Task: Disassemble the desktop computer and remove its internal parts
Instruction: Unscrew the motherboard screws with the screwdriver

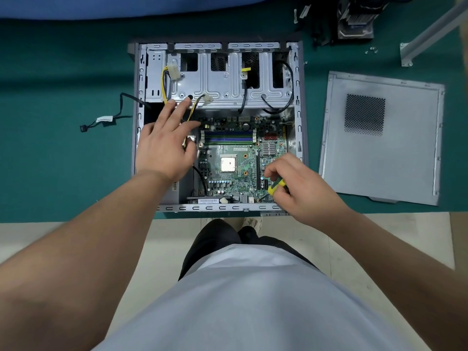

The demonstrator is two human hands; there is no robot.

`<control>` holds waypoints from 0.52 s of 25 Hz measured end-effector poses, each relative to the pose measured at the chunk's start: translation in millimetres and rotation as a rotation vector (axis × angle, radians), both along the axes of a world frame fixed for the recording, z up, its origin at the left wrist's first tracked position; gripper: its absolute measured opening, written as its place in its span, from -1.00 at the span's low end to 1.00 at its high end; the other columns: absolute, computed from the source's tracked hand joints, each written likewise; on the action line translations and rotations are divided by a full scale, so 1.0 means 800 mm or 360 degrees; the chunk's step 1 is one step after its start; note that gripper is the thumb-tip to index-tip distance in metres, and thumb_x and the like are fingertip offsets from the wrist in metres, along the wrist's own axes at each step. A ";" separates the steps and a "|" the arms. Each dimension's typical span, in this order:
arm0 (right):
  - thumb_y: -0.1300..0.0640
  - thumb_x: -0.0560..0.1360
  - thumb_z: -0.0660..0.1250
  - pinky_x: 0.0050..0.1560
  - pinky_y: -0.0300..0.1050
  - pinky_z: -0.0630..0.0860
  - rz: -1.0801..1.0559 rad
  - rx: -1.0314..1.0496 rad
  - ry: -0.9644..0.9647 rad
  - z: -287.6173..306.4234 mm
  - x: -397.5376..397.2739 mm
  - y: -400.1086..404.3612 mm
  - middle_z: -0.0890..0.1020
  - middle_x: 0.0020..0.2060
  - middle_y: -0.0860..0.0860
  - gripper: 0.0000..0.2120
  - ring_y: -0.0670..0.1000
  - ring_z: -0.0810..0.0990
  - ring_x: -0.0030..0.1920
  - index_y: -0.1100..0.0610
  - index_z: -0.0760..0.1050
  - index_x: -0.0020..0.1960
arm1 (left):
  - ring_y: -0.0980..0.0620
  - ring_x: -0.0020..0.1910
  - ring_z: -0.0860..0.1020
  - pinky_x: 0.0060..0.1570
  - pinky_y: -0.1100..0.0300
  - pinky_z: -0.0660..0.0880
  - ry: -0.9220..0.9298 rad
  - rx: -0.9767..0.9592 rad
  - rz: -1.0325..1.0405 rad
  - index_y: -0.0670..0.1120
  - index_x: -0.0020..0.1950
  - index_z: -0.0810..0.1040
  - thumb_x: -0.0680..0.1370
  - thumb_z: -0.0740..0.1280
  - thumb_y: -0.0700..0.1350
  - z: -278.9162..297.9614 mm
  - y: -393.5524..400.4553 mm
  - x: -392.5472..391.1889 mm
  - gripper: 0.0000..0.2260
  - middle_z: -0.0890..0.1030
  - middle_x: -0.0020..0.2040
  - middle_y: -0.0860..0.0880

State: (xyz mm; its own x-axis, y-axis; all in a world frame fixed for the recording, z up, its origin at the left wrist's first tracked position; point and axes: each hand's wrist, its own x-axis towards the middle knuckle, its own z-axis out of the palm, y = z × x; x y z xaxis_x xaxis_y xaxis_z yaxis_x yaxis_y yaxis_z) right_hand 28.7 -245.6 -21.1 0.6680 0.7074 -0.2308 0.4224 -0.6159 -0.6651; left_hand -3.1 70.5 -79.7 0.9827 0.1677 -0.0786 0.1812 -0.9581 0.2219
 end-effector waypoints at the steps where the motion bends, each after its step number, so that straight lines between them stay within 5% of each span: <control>1: 0.31 0.52 0.25 -0.14 0.08 0.52 0.0001 -0.0002 -0.0003 0.000 -0.001 -0.001 0.41 0.06 -0.09 -0.71 0.01 0.49 -0.15 0.04 0.45 0.18 | 0.08 0.66 0.01 0.41 -0.14 0.27 -0.0001 -0.0002 -0.0001 0.16 0.38 0.51 0.56 0.16 0.04 0.000 0.000 0.000 -0.60 0.13 0.67 0.16; 13: 0.34 0.52 0.26 -0.14 -0.03 0.49 -0.0051 0.0062 -0.0016 0.002 -0.004 -0.005 0.44 0.04 -0.06 -0.73 -0.07 0.46 -0.15 0.08 0.47 0.15 | 0.07 0.66 0.01 0.42 -0.14 0.26 0.0011 -0.0003 0.0002 0.16 0.39 0.51 0.57 0.17 0.04 0.001 -0.001 0.000 -0.60 0.13 0.67 0.16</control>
State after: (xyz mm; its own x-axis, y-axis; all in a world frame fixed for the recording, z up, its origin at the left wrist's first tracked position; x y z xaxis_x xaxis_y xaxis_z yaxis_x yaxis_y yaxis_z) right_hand 25.9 -249.9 -19.8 0.6928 0.6938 -0.1966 0.4094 -0.6029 -0.6847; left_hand -3.2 69.6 -79.0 0.9819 0.1687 -0.0856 0.1839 -0.9574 0.2228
